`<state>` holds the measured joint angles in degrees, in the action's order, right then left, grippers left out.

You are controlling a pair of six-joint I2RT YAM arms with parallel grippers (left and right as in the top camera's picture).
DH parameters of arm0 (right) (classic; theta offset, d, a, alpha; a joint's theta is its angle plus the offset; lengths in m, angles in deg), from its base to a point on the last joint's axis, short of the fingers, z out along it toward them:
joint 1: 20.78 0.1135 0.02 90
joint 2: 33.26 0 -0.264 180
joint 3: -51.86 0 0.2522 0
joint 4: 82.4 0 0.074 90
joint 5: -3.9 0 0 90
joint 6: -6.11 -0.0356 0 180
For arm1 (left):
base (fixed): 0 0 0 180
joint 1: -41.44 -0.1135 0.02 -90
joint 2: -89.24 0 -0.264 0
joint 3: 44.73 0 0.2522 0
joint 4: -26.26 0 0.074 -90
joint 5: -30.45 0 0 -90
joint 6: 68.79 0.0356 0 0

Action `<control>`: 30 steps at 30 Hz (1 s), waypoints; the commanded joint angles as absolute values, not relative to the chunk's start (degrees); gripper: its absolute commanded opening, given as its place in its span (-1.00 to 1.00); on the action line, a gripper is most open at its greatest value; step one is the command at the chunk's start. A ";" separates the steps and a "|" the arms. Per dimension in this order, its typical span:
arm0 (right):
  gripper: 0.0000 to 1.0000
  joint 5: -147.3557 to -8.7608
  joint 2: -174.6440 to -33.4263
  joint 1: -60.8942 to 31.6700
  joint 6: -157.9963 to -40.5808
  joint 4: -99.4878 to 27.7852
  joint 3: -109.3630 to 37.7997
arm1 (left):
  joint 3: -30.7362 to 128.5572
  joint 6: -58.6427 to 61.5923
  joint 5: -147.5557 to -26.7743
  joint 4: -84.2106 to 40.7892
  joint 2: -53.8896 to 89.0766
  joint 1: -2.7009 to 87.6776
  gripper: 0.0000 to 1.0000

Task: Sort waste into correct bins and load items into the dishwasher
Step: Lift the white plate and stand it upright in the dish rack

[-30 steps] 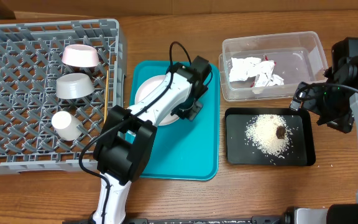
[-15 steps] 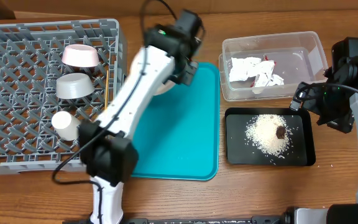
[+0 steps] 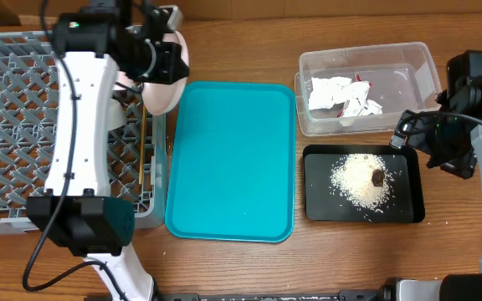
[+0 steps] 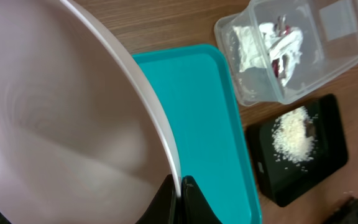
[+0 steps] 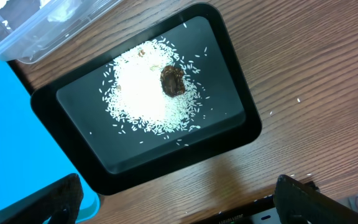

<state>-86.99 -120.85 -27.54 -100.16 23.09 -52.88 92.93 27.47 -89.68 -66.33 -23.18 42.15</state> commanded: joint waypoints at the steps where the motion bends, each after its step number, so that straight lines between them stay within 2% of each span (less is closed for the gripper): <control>1: 1.00 -87.53 -120.20 -27.65 -100.12 23.02 -54.17 | 93.26 32.17 -99.58 -67.03 -25.10 38.35 -0.92; 12: 1.00 -87.53 -120.20 -27.65 -100.12 23.11 -54.17 | 92.32 35.19 -103.99 -68.01 -31.81 33.21 -0.92; 18: 1.00 -87.53 -120.20 -27.65 -100.12 22.98 -54.17 | 92.25 35.17 -98.97 -68.67 -33.45 31.16 -0.92; 19: 1.00 -87.53 -120.20 -27.65 -100.12 22.98 -54.17 | 92.25 35.15 -97.92 -68.80 -33.43 30.85 -0.84; 21: 1.00 -87.53 -120.20 -27.65 -100.14 22.95 -54.17 | 92.25 35.15 -96.98 -69.74 -33.43 30.17 -0.41; 22: 1.00 -87.53 -120.20 -27.65 -100.12 22.85 -54.17 | 92.25 35.15 -97.00 -70.22 -33.43 29.87 -0.28; 24: 1.00 -87.51 -120.20 -27.65 -100.14 22.61 -54.17 | 92.25 34.14 -97.04 -70.77 -33.43 29.41 -0.14; 27: 1.00 -87.51 -120.20 -27.65 -100.12 22.39 -54.17 | 92.30 32.35 -97.02 -70.94 -33.26 29.41 0.26; 30: 1.00 -87.51 -120.22 -27.65 -100.14 22.39 -54.17 | 92.32 32.35 -96.72 -71.51 -32.12 29.41 0.53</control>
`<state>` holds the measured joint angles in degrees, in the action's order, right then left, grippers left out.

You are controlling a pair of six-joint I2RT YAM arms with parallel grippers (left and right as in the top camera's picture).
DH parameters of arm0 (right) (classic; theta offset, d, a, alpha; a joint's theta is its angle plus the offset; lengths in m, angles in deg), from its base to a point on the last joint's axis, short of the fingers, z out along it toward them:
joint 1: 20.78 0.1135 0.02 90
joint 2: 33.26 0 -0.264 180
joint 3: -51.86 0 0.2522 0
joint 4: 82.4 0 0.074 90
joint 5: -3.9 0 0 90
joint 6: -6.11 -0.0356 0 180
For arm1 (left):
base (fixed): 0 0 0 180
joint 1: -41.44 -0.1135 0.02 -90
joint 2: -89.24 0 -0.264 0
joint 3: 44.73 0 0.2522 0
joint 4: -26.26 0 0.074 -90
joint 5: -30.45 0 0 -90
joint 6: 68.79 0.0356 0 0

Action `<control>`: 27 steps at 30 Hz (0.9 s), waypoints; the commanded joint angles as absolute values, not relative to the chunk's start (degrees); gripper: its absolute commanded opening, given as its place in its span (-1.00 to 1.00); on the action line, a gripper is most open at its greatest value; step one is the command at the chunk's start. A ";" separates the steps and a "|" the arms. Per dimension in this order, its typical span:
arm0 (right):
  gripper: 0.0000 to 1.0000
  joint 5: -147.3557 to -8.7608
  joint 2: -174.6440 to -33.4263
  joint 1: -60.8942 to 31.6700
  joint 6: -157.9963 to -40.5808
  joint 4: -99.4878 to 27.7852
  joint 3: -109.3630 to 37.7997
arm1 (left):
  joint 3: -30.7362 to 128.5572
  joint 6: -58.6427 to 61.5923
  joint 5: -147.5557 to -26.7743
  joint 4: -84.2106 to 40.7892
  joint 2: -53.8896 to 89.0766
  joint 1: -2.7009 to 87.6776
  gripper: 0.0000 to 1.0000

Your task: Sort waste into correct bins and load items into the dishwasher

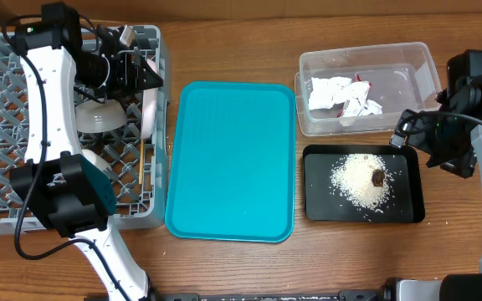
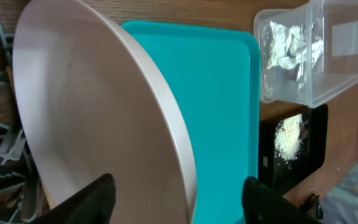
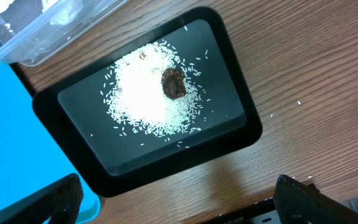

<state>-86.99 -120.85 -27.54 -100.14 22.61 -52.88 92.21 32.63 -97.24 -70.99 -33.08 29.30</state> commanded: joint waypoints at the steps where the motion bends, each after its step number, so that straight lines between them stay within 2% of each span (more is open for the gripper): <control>1: 1.00 -87.51 -120.22 -27.65 -100.12 22.34 -54.17 | 92.32 32.37 -96.17 -71.60 -31.60 29.41 0.65; 2: 1.00 -87.49 -120.22 -27.65 -100.14 22.23 -54.17 | 92.32 32.33 -94.86 -71.73 -30.68 29.41 0.70; 4: 1.00 -87.03 -120.22 -27.65 -100.12 21.86 -54.17 | 92.32 31.65 -92.02 -71.88 -28.91 29.41 0.95; 13: 1.00 -75.66 -120.22 -25.16 -98.76 9.49 -54.17 | 92.32 11.17 -63.78 -78.05 -20.71 29.56 1.00; 20: 1.00 -75.64 -120.90 -17.64 -91.66 -1.57 -54.17 | 92.17 9.64 -62.40 -84.34 -20.45 29.56 1.00; 24: 1.00 -76.56 -122.01 -15.58 -89.50 1.64 -54.11 | 91.31 11.34 -65.77 -84.34 -19.60 30.26 1.00; 27: 1.00 -76.65 -121.99 -16.20 -90.06 4.22 -53.76 | 88.12 11.28 -63.73 -84.34 -17.52 31.42 1.00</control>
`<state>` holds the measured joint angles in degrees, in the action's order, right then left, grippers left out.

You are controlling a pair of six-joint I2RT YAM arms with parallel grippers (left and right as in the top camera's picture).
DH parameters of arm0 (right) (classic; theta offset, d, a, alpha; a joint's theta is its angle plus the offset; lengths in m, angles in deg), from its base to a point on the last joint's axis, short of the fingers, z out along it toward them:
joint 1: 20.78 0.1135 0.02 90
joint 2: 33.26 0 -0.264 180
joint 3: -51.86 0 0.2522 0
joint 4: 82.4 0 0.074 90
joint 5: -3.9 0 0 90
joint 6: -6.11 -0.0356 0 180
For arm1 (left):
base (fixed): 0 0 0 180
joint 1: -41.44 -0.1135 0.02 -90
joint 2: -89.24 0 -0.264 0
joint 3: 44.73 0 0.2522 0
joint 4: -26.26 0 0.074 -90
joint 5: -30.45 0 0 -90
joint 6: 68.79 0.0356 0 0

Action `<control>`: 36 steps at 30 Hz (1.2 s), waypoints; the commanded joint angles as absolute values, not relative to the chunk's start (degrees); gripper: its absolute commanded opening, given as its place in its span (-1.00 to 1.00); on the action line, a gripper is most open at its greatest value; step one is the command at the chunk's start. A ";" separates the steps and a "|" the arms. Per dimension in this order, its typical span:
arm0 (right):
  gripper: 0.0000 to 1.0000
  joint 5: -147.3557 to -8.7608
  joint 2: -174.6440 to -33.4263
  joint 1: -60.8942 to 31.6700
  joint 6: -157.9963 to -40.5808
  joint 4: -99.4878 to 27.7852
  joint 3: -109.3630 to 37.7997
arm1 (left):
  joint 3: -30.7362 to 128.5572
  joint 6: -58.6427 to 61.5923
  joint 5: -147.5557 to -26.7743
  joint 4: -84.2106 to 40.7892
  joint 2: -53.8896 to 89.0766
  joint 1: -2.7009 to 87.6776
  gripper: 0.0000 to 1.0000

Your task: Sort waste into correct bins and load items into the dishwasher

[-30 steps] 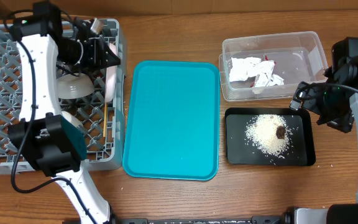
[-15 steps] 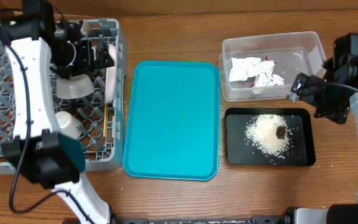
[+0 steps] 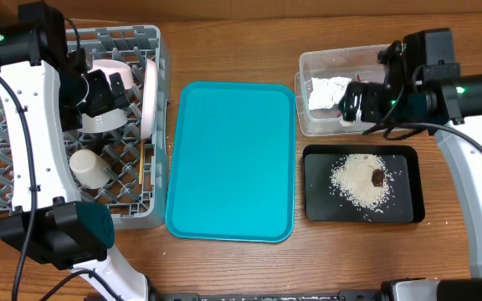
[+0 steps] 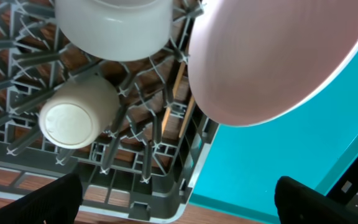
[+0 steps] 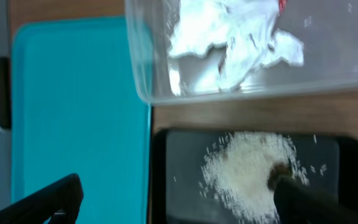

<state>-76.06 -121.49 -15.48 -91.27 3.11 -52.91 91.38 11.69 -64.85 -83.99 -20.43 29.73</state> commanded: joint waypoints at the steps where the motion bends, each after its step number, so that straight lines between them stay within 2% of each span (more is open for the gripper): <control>1: 1.00 -76.74 -121.99 -16.55 -90.09 4.99 -53.76 | 86.72 11.30 -63.30 -84.34 -16.58 31.72 0.99; 6: 1.00 -80.21 -120.53 -17.05 -93.37 5.19 -52.80 | 77.65 10.47 -60.39 -83.58 -9.69 32.14 1.00; 11: 1.00 -80.30 -115.76 -17.05 -93.96 1.82 -48.69 | 67.23 10.93 -60.46 -77.13 1.30 32.16 1.00; 21: 1.00 -81.59 -92.24 -17.05 -94.15 -11.12 -27.49 | 44.65 17.90 -64.04 -60.06 31.18 32.16 0.99; 25: 1.00 -82.83 -82.52 -17.16 -94.13 -12.50 -21.83 | 38.48 17.79 -64.08 -56.26 41.78 32.14 1.00; 36: 1.00 -83.69 -79.48 -17.16 -94.13 -6.55 -21.39 | 37.65 16.28 -64.04 -56.98 46.76 32.14 1.00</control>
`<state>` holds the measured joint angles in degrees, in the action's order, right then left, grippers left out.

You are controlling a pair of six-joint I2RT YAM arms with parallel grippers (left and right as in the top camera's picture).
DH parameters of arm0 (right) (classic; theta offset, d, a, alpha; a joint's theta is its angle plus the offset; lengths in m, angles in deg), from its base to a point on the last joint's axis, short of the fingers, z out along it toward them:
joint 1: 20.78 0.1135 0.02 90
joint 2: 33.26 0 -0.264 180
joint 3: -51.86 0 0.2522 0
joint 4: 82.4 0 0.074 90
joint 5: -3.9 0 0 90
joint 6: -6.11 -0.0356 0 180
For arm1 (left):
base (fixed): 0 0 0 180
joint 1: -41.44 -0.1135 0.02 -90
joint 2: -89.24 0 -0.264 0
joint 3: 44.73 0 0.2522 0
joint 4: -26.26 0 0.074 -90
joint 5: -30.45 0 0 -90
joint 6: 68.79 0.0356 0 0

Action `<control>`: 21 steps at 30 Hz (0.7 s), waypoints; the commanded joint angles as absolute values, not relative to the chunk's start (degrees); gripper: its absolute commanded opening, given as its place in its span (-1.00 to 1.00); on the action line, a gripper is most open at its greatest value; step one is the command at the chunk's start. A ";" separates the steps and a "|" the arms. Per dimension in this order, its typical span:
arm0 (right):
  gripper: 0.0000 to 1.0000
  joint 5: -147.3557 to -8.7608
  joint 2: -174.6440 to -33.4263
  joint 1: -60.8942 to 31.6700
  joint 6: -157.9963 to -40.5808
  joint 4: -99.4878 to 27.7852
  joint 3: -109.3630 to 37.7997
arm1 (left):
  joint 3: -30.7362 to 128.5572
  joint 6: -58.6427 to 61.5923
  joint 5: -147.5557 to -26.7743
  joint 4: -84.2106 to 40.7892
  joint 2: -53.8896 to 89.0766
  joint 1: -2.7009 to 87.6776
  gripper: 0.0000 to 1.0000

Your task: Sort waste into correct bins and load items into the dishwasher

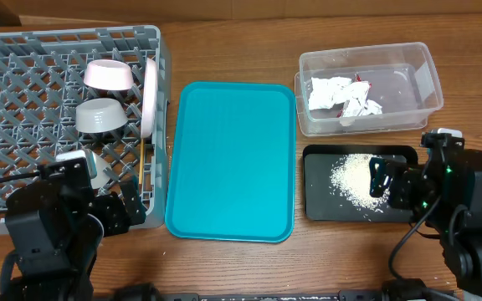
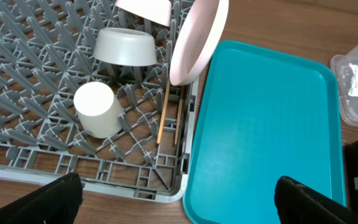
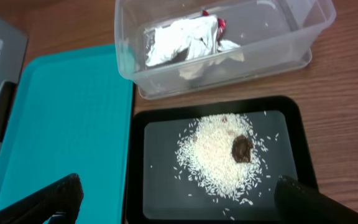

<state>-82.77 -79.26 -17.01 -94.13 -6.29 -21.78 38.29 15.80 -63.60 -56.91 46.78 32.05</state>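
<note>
A pink plate [image 1: 150, 99] stands on edge in the grey dish rack [image 1: 23, 58], at its right side, also in the left wrist view [image 2: 197, 37]. Beside it lie a pink bowl [image 1: 110, 73], a grey bowl [image 1: 99, 115], a white cup [image 2: 97, 109] and chopsticks [image 2: 164, 112]. Crumpled wrappers [image 1: 341, 94] fill the clear bin [image 1: 421, 79]. Rice and a brown lump [image 3: 242, 148] sit on the black tray [image 1: 320, 209]. My left gripper [image 2: 179, 198] is open above the rack's near right corner. Over the black tray my right gripper [image 3: 179, 194] is open and holds nothing.
A teal tray [image 1: 231, 159] lies bare between the rack and the two bins. Both arms stand at the table's near edge, the left one [image 1: 53, 238] by the rack's front, the right one [image 1: 467, 209] beside the black tray.
Both arms have drawn back to the table's near edge: the left from over the rack's bowls, the right from over the clear bin. Both grippers remain open. The plate has not moved.
My left gripper was shut on the pink plate at the rack's right side. A second later the plate stood in the rack and the jaws were open. Then the left arm was over the bowls and the right over the clear bin. Now both are back near.
</note>
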 commanded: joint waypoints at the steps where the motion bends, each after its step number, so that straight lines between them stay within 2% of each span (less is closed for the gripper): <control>1: 1.00 -83.69 -79.59 -17.16 -94.15 -6.55 -21.39 | 37.65 16.28 -64.04 -57.04 46.72 32.14 0.99; 21: 1.00 -83.62 -83.15 -17.16 -94.15 -6.75 -20.95 | 37.65 16.30 -64.02 -57.74 46.61 32.14 1.00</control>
<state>-83.36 -83.72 -16.98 -94.15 -6.46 -21.45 37.94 15.80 -63.58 -57.74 46.70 32.05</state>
